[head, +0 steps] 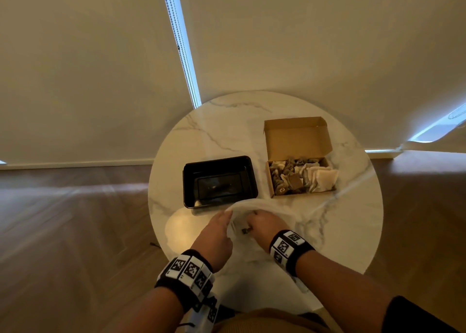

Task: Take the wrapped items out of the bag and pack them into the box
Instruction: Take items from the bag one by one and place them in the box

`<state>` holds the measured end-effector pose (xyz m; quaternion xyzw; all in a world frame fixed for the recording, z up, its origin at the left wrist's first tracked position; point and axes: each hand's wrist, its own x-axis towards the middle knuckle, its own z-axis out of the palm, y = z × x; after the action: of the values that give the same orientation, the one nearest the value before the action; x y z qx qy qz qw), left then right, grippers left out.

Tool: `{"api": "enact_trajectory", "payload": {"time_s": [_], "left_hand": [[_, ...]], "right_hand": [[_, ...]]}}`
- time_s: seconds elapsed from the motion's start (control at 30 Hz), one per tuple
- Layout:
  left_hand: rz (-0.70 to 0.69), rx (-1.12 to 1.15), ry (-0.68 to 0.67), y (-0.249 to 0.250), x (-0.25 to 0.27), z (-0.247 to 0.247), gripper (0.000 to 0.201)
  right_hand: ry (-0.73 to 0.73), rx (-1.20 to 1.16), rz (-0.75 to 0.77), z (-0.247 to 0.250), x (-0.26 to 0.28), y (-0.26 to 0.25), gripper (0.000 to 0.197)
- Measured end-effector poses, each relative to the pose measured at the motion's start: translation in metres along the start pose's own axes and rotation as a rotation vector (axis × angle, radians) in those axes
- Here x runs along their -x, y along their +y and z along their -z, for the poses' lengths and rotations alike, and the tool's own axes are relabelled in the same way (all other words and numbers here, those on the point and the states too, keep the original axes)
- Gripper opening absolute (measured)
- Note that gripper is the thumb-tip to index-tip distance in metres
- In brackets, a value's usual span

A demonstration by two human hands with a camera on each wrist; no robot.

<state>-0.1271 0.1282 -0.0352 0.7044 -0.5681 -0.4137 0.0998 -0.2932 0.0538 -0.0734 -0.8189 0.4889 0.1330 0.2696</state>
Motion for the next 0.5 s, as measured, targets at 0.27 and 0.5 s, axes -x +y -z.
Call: {"api": "enact_trajectory", "payload": {"time_s": [0.27,0.5], "left_hand": [[0.039,-0.019,0.006,-0.002,0.001,0.015,0.063],[-0.089,-0.077,0.182,0.015,0.000,0.027,0.043]], "right_hand": [[0.276,-0.577,-0.031,0.042,0.042,0.003,0.011],[0.257,-0.988,-0.046,0.058,0.055,0.006,0.009]]}}
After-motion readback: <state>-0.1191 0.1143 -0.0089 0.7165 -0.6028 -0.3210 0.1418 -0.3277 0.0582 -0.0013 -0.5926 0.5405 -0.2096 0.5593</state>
